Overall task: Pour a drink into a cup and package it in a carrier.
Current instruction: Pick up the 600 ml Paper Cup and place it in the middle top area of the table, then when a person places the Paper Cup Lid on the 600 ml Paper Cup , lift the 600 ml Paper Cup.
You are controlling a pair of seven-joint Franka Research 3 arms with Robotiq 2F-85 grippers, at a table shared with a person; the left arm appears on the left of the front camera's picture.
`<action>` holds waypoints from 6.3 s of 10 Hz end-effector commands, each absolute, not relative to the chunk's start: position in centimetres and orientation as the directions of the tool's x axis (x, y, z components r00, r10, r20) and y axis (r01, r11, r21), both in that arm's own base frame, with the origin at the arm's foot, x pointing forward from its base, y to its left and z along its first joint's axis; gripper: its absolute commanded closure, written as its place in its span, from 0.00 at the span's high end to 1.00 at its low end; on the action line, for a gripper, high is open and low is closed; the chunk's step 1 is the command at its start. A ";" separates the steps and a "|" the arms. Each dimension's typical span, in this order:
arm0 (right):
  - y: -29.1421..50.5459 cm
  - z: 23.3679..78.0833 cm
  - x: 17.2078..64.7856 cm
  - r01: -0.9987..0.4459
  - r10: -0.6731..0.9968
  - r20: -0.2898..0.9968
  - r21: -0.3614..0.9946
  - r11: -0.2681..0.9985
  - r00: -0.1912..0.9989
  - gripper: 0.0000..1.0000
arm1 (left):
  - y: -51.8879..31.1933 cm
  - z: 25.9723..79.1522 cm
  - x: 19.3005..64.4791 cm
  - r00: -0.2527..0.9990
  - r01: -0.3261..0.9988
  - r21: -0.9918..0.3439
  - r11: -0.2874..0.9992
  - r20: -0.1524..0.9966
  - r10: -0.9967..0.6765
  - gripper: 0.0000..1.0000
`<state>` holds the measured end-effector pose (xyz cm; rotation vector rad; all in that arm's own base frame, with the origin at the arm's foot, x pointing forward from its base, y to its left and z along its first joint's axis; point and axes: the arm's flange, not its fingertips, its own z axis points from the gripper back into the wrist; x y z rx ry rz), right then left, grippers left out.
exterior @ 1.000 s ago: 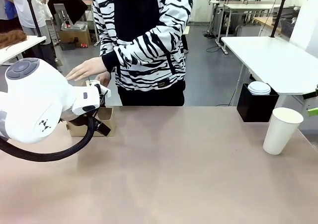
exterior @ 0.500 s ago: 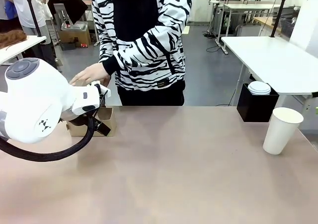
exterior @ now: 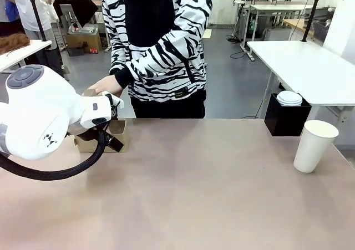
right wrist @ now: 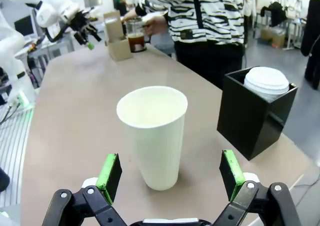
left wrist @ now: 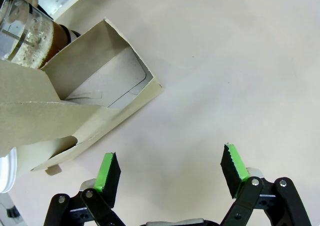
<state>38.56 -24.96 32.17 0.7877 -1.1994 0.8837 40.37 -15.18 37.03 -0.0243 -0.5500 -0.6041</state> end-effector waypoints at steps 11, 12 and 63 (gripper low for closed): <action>-19.1 24.0 41.1 -0.911 -0.023 0.998 0.069 0.406 0.065 1.00 | -15.2 37.1 40.3 0.684 0.546 0.134 0.827 0.498 -0.533 1.00; -18.8 24.0 41.3 -0.911 -0.027 0.998 0.057 0.408 0.050 1.00 | -15.2 37.1 40.3 0.684 0.546 0.134 0.827 0.498 -0.533 1.00; 13.3 25.0 60.0 -0.895 -0.113 0.983 0.180 0.408 0.147 0.80 | -15.2 37.1 40.3 0.684 0.546 0.134 0.827 0.498 -0.533 1.00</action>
